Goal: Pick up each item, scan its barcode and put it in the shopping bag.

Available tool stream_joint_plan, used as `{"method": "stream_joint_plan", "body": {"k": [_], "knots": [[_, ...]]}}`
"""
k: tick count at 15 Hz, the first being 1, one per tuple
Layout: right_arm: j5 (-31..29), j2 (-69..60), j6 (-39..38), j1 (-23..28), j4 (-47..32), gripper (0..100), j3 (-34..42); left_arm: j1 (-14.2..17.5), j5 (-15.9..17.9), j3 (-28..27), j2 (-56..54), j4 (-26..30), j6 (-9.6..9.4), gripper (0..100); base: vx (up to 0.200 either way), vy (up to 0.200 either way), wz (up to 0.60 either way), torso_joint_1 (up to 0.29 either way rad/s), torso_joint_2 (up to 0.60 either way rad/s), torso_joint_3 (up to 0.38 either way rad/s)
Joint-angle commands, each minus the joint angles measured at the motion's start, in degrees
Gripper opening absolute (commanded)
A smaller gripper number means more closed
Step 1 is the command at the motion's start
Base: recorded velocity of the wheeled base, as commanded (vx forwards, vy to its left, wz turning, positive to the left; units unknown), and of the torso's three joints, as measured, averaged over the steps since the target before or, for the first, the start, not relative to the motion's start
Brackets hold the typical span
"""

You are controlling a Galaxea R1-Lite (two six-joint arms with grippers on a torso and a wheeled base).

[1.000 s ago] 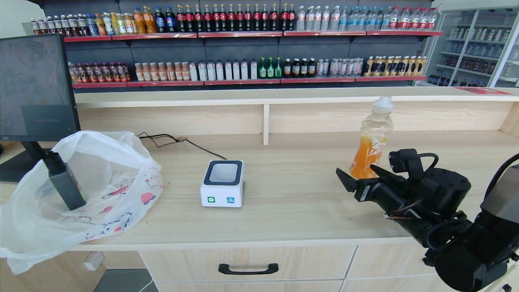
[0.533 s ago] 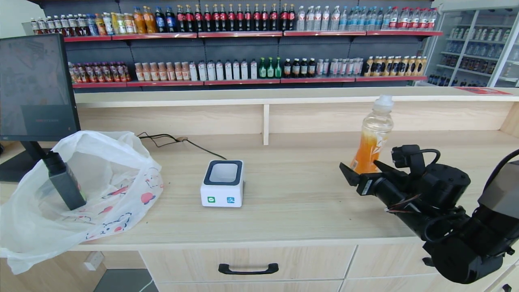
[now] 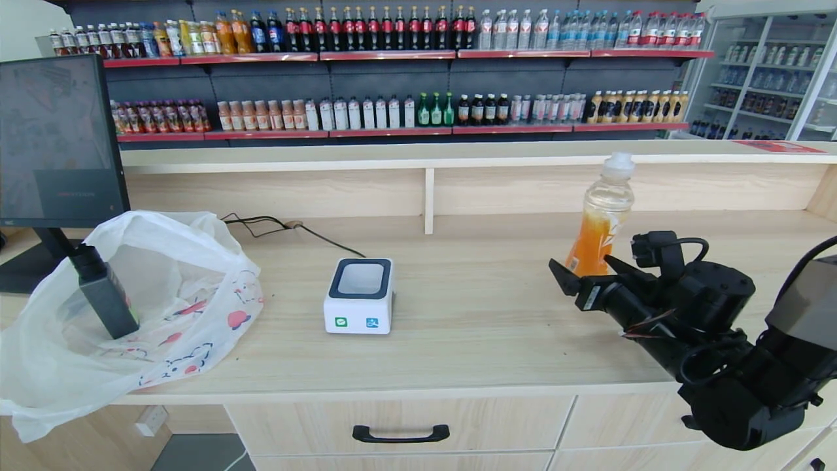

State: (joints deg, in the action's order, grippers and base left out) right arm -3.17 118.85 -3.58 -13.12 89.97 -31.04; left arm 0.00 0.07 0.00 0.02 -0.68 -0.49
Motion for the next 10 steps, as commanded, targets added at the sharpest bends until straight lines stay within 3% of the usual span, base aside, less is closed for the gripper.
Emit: {"method": "stream_joint_plan", "body": {"k": [1, 10], "knots": [[0.01, 0.6, -0.02, 0.46, 0.03, 100, -0.69, 0.0, 0.01, 0.0, -0.02, -0.02, 0.05, 100, 0.0, 0.0, 0.0, 0.0, 0.0, 0.0], [0.01, 2.44, -0.2, 1.16, 0.03, 100, -3.59, 0.0, 0.01, 0.0, -0.02, 0.07, 0.05, 100, 0.0, 0.0, 0.0, 0.0, 0.0, 0.0]]}}
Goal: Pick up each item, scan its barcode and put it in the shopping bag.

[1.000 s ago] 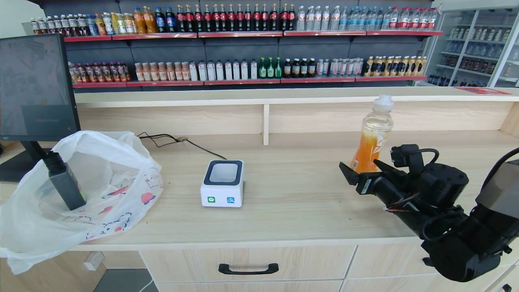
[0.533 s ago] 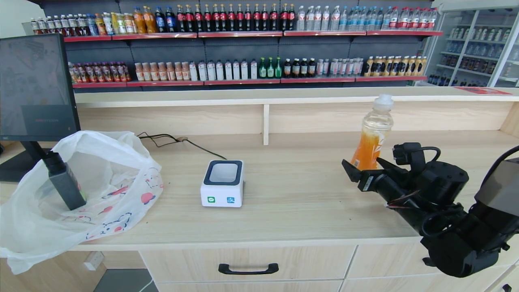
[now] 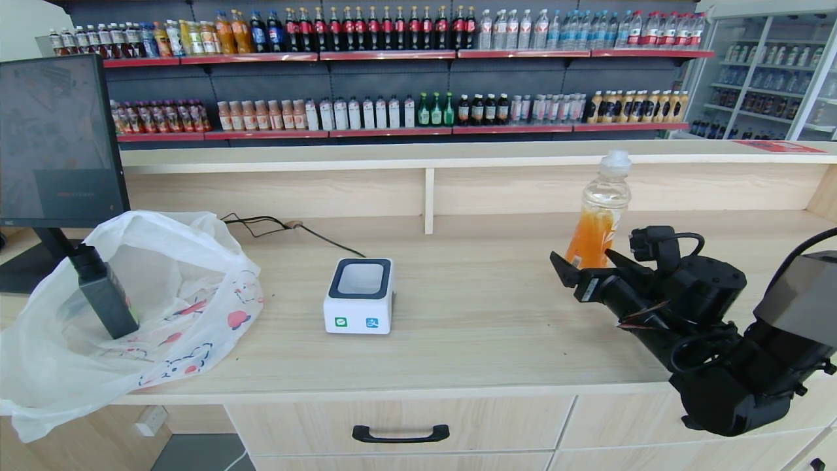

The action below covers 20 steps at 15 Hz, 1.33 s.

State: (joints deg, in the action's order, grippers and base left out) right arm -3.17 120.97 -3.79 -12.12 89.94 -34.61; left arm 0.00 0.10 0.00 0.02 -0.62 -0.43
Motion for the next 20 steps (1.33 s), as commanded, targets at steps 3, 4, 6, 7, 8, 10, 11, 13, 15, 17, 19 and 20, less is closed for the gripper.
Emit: {"method": "stream_joint_plan", "body": {"k": [3, 4, 6, 7, 8, 10, 11, 13, 15, 17, 19, 20], "knots": [[0.09, -1.08, 0.01, 1.31, 0.06, 100, 2.35, 0.0, -0.01, 0.0, -0.02, 0.01, 0.08, 100, 0.0, 0.0, 0.0, 0.0, 0.0, 0.0], [0.01, -2.67, 0.01, 1.39, 0.06, 100, 3.76, 0.0, -0.01, 0.0, -0.02, 0.09, 0.08, 100, 0.0, 0.0, 0.0, 0.0, 0.0, 0.0], [0.01, -7.5, 0.01, 1.66, 0.06, 100, 6.4, 0.0, -0.01, 0.0, -0.02, 0.18, 0.08, 100, 0.0, 0.0, 0.0, 0.0, 0.0, 0.0], [0.01, -10.05, 0.1, 1.48, 0.06, 100, 8.51, 0.0, -0.01, 0.0, -0.02, 0.18, 0.16, 100, 0.0, 0.0, 0.0, 0.0, 0.0, 0.0], [0.01, -12.25, 0.1, 1.13, 0.06, 100, 10.09, 0.0, -0.01, 0.0, -0.02, 0.18, 0.16, 100, 0.0, 0.0, 0.0, 0.0, 0.0, 0.0], [0.01, -14.36, 1.42, -0.54, 0.06, 100, 11.14, 0.0, -0.01, 0.0, -0.02, 0.18, 0.08, 100, -0.2, 0.0, 0.0, 0.005, -0.01, 0.005], [0.01, -14.71, 2.3, -2.03, 0.06, 100, 12.2, 0.0, -0.01, 0.0, -0.02, 0.18, 0.16, 100, -0.2, 0.0, 0.0, 0.012, 0.02, 0.002], [0.01, -14.62, 3.18, -2.74, 0.06, 100, 13.69, 0.0, -0.01, 0.0, -0.02, 0.18, 0.16, 100, -0.2, 0.0, 0.0, 0.007, 0.01, 0.005], [0.01, -14.36, 3.53, -2.74, 0.06, 100, 13.78, 0.0, -0.01, 0.0, -0.02, 0.36, 0.34, 100, 0.0, 0.0, 0.0, 0.0, 0.0, 0.0], [0.01, -14.27, 3.53, -2.74, 0.06, 100, 13.87, 0.0, -0.01, 0.0, -0.02, 0.36, 0.43, 100, 0.0, -0.1, 0.0, 0.001, 0.0, 0.006], [0.01, -14.09, 3.53, -2.74, 0.06, 100, 13.78, 0.0, -0.1, 0.0, -0.02, 0.36, 0.43, 100, 0.0, -0.2, 0.0, 0.012, 0.0, 0.002], [0.01, -14.0, 3.62, -2.74, 0.06, 100, 13.16, 0.0, -0.01, 0.0, -0.02, 0.36, 0.43, 100, 0.0, -0.2, 0.0, 0.002, 0.0, -0.007]]}}
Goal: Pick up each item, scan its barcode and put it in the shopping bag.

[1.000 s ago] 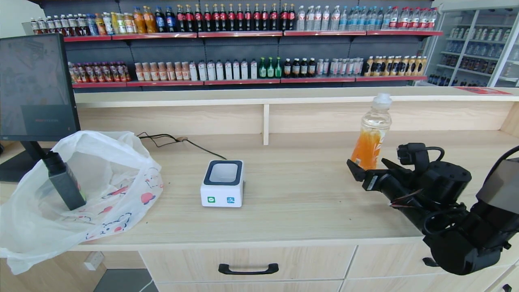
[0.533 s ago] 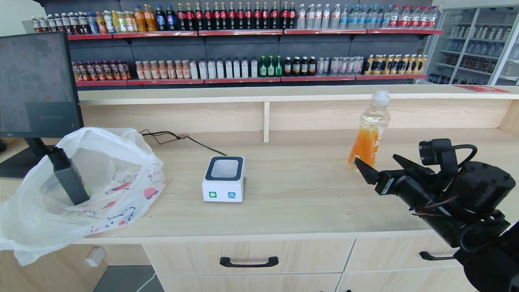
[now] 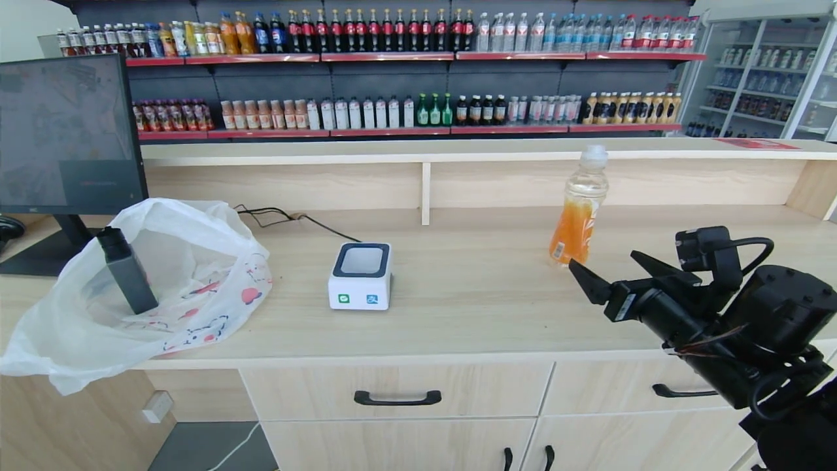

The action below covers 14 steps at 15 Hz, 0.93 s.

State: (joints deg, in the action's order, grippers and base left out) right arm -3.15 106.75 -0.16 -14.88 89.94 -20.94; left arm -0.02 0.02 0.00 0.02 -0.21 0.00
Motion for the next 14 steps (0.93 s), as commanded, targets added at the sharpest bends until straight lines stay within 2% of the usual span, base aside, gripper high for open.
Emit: {"method": "stream_joint_plan", "body": {"k": [1, 5, 11, 14], "knots": [[-0.02, 0.12, -0.02, 0.03, 0.06, 100, -0.41, 0.02, -0.02, 0.0, -0.02, -0.06, 0.0, 100, 0.0, -0.2, 0.0, 0.007, -0.01, 0.002], [-0.02, 0.39, -0.02, -0.23, 0.06, 100, -0.06, 0.02, 0.06, 0.0, -0.02, -0.06, 0.0, 100, 0.0, -0.2, 0.0, 0.004, 0.0, 0.004], [-0.02, 1.62, 0.16, -4.8, 0.06, 100, -0.24, 0.02, 0.06, 0.0, -0.02, -0.06, -0.18, 100, 0.2, -0.2, 0.0, 0.001, 0.0, 0.004], [-0.02, 0.74, -0.02, -5.42, 0.06, 100, -0.15, 0.02, 0.06, 0.0, -0.02, -0.06, -0.09, 100, 0.0, 0.0, 0.0, 0.0, 0.0, 0.0]]}}
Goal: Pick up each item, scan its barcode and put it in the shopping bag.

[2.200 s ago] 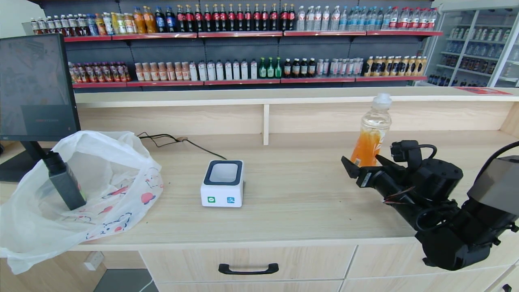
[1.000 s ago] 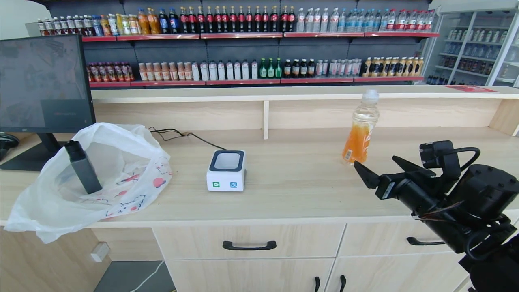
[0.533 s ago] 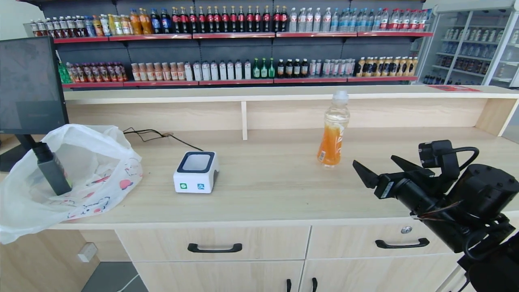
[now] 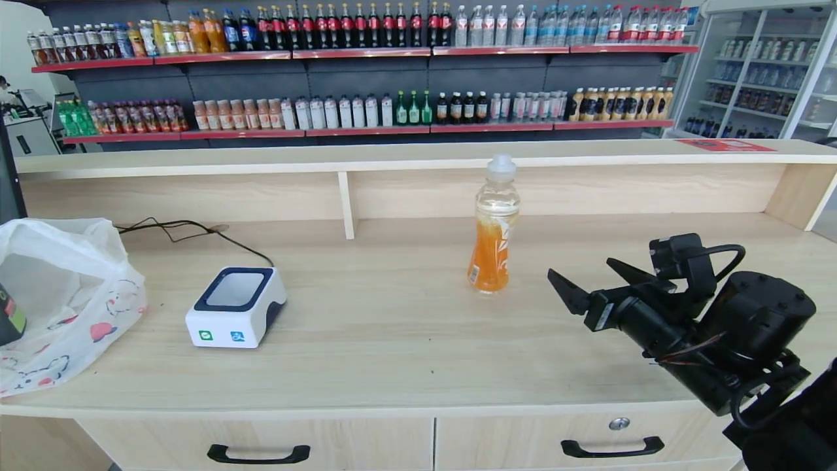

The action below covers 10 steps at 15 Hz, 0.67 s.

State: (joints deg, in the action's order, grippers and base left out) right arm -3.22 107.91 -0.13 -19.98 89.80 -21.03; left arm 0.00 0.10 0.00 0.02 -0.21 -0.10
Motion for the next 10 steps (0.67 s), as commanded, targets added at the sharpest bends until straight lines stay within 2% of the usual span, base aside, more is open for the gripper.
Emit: {"method": "stream_joint_plan", "body": {"k": [1, 6, 10], "knots": [[0.05, -0.33, -0.22, -0.94, 0.2, 100, -0.42, 0.0, -0.1, 0.0, -0.02, -0.06, 0.01, 100, 0.0, 0.0, 0.0, 0.0, 0.0, 0.0], [0.05, 2.83, -0.22, -4.01, 0.2, 100, -5.16, 0.0, -0.01, 0.0, -0.02, -0.06, 0.01, 100, 0.0, 0.0, 0.0, 0.0, 0.0, 0.0], [-0.56, 6.26, -0.13, -4.01, 0.2, 100, -9.73, 0.0, -0.01, 0.0, -0.02, -0.06, 0.01, 100, 0.0, 0.0, 0.0, 0.0, 0.0, 0.0]]}}
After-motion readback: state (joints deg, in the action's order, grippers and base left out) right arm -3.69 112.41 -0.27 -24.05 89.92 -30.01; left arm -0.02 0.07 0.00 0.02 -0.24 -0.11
